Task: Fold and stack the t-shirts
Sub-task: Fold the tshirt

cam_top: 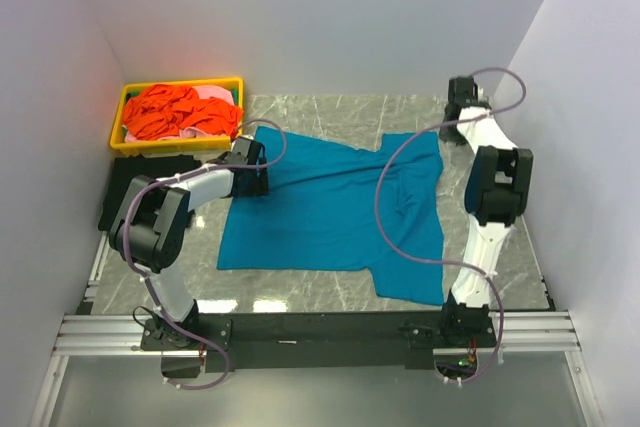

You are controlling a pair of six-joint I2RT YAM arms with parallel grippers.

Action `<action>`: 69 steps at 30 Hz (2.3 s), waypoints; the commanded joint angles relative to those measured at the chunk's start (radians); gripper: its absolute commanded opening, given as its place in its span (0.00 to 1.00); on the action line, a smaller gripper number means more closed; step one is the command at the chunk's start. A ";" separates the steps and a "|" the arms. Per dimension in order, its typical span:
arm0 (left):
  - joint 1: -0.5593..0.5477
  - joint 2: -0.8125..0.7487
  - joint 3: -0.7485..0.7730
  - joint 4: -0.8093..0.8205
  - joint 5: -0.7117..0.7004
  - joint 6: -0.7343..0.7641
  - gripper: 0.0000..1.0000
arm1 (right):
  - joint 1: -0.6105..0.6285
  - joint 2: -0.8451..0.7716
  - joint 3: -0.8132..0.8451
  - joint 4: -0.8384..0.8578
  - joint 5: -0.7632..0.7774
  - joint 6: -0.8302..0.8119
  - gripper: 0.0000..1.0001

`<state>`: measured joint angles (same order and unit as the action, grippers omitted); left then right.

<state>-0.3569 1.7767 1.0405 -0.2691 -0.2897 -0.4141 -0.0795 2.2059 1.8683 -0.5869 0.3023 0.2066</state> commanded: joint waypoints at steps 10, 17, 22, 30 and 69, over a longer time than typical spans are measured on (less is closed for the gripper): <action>-0.008 -0.024 0.254 -0.053 0.080 0.000 0.86 | 0.000 -0.563 -0.791 0.133 -0.262 0.175 0.41; -0.020 0.142 0.452 -0.019 0.104 0.017 0.84 | 0.033 -0.695 -0.968 0.142 -0.252 0.191 0.41; -0.024 0.259 0.527 0.014 0.116 0.040 0.84 | 0.066 -0.716 -1.018 0.137 -0.255 0.191 0.41; -0.025 0.362 0.570 0.024 0.087 0.086 0.83 | 0.075 -0.681 -1.029 0.134 -0.200 0.186 0.40; -0.005 0.418 0.639 -0.079 -0.046 0.080 0.85 | -0.108 -0.837 -1.184 -0.303 -0.153 0.413 0.07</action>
<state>-0.3553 2.2337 1.6703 -0.3046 -0.3309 -0.3374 -0.1703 1.4132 0.7185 -0.8021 0.1551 0.6350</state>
